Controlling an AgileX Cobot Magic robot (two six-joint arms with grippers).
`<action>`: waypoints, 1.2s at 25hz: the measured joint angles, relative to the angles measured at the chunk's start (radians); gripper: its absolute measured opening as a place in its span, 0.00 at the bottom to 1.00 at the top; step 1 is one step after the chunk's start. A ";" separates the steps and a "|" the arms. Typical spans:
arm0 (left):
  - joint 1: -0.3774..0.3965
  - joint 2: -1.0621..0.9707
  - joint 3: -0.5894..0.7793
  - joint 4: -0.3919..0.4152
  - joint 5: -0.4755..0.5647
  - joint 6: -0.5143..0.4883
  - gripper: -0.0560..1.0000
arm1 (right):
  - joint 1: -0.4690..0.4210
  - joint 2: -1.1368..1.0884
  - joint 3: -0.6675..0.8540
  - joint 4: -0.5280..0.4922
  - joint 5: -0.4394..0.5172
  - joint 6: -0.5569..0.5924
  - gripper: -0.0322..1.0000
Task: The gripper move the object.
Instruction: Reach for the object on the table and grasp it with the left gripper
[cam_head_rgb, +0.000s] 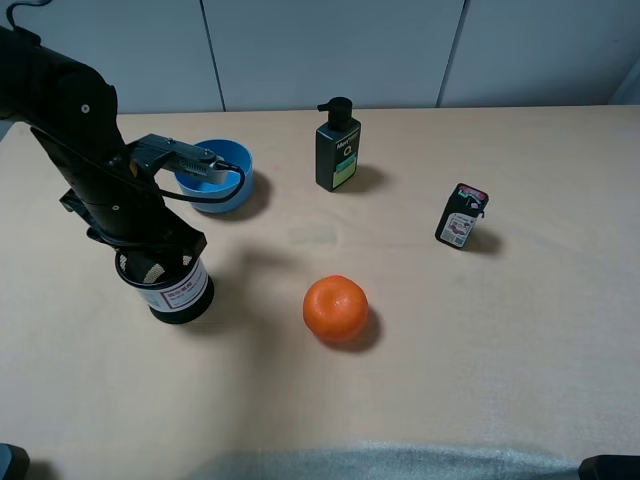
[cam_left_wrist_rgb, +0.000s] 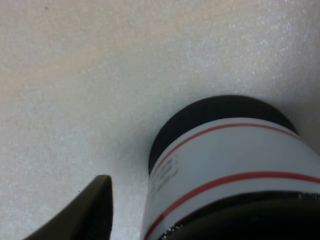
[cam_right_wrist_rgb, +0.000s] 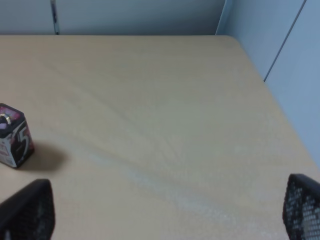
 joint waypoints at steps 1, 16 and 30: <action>0.000 0.000 0.000 0.000 0.000 0.000 0.61 | 0.000 0.000 0.000 0.000 0.000 0.000 0.70; 0.005 0.000 0.000 0.001 -0.002 0.000 0.61 | 0.000 0.000 0.000 0.000 0.000 0.000 0.70; 0.014 0.000 0.000 0.002 -0.004 0.000 0.42 | 0.000 0.000 0.000 0.000 0.000 0.000 0.70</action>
